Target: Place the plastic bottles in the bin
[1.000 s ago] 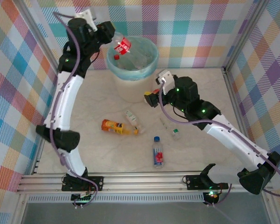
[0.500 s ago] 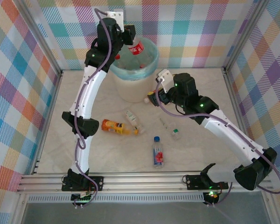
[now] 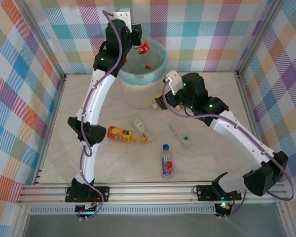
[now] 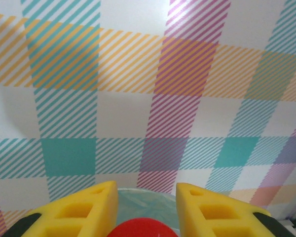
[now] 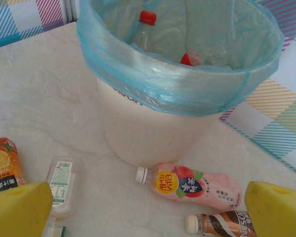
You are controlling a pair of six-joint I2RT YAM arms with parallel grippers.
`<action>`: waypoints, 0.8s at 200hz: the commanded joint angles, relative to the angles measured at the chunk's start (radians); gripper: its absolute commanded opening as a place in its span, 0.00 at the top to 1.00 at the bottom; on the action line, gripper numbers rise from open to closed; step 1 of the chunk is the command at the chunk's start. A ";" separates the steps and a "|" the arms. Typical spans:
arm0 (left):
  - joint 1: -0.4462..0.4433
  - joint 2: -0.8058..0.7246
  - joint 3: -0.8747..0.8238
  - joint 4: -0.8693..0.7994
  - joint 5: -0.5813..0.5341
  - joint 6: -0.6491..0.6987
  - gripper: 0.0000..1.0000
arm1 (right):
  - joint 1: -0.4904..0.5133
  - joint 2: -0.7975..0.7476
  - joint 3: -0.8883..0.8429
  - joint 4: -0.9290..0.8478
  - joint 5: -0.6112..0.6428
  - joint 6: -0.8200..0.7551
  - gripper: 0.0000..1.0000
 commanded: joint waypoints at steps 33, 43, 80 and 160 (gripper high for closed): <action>0.002 -0.006 -0.011 0.117 -0.146 -0.001 1.00 | -0.011 0.021 0.052 -0.001 -0.039 -0.011 0.00; 0.002 -0.002 -0.013 0.128 -0.166 -0.003 1.00 | -0.012 0.021 0.053 -0.003 -0.041 -0.011 0.00; 0.002 0.003 -0.060 0.222 -0.206 0.020 1.00 | -0.013 0.022 0.052 -0.002 -0.047 -0.014 0.00; 0.005 0.118 -0.061 0.231 -0.267 0.181 0.99 | -0.015 0.058 0.083 -0.031 -0.080 -0.014 0.00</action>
